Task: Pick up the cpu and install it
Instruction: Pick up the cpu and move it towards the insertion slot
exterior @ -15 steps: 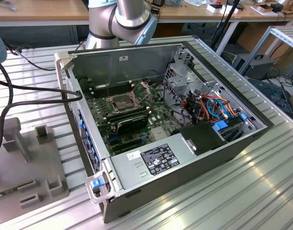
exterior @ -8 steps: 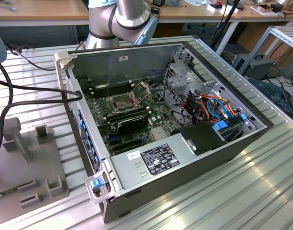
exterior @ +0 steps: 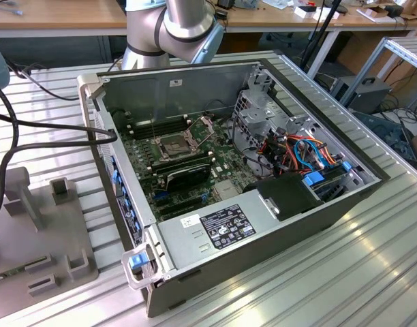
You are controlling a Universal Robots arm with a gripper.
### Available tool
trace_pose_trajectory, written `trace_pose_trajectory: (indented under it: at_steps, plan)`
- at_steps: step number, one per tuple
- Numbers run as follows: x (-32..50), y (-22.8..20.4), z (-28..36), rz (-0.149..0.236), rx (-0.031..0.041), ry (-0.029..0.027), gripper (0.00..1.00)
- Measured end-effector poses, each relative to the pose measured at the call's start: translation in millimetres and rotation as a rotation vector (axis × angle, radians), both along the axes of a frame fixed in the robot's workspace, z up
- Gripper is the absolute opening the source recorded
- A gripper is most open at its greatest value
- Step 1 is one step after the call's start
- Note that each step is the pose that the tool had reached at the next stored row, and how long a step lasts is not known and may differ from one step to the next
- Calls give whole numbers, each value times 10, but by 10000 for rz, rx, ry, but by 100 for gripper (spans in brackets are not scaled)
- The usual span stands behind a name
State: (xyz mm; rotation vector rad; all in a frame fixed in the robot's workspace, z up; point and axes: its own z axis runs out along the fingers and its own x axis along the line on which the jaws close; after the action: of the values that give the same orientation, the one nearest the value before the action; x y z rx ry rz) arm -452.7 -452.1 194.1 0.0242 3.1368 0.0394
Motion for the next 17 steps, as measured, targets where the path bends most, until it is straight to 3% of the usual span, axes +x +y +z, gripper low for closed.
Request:
trace_pose_trajectory:
  at_steps: [17]
  plan:
    - [7, 1, -10, -2, -18, -1, 62]
